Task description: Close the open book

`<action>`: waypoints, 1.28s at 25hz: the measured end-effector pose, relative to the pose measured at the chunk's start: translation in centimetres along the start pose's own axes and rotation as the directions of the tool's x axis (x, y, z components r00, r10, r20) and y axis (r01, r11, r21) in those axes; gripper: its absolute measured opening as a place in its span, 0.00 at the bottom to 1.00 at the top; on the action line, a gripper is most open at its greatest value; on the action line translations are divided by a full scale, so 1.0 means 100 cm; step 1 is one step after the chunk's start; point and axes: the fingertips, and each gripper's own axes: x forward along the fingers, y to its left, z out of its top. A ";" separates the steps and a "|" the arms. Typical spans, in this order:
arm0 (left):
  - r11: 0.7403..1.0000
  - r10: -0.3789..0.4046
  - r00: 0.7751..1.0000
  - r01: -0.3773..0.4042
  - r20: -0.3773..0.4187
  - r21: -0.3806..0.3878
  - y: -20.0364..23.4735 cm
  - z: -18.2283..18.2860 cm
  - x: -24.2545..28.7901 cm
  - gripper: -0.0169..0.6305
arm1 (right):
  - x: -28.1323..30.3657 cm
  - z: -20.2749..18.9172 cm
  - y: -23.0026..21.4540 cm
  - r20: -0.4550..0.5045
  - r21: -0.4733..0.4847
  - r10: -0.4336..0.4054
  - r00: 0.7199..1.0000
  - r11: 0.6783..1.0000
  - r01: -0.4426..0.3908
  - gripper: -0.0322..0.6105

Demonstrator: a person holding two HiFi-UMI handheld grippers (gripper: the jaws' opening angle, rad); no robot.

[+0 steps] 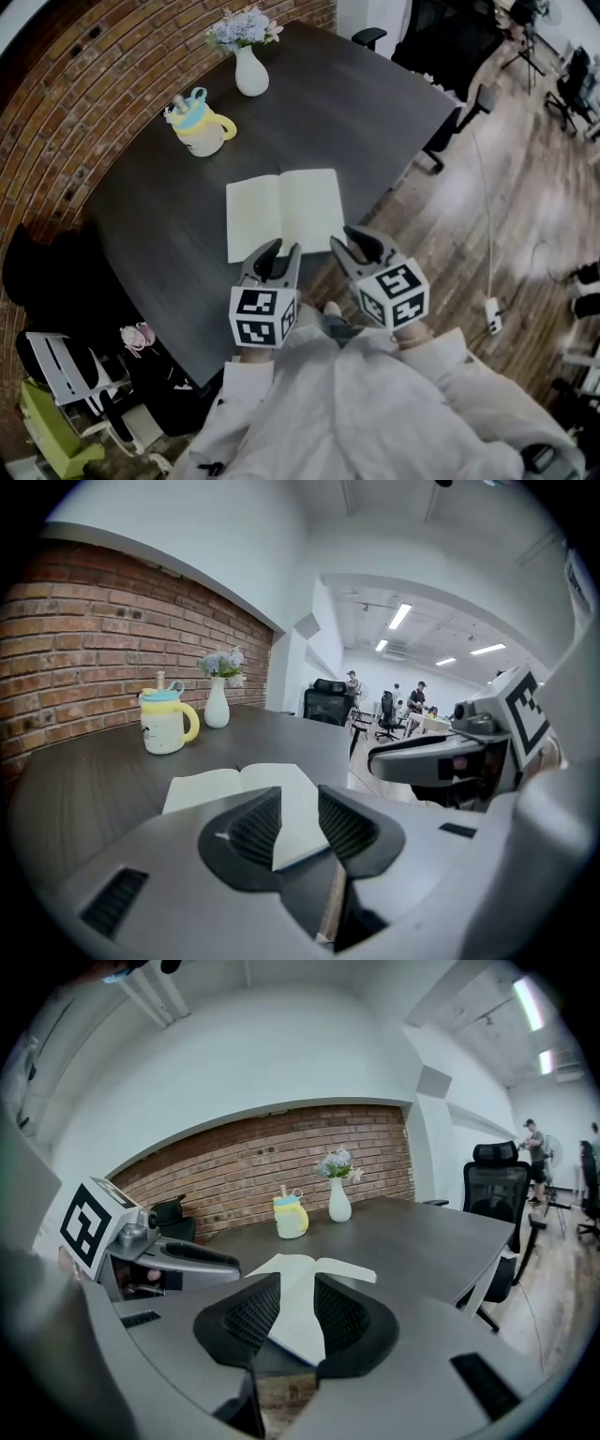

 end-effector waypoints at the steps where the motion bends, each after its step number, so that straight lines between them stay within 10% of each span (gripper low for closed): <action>1: 1.000 0.000 1.000 0.000 -0.006 0.003 0.002 -0.001 0.001 0.18 | 0.002 -0.001 0.000 0.000 0.005 0.001 1.000 1.000 -0.001 0.19; 21: 0.960 -0.072 0.983 0.114 -0.167 0.256 0.021 -0.028 0.016 0.22 | 0.013 -0.032 -0.010 -0.059 0.156 -0.107 0.993 0.981 0.115 0.19; 32: 0.888 -0.118 0.959 0.218 -0.258 0.404 0.002 -0.050 0.029 0.27 | 0.003 -0.050 -0.015 -0.081 0.214 -0.156 0.984 0.962 0.170 0.19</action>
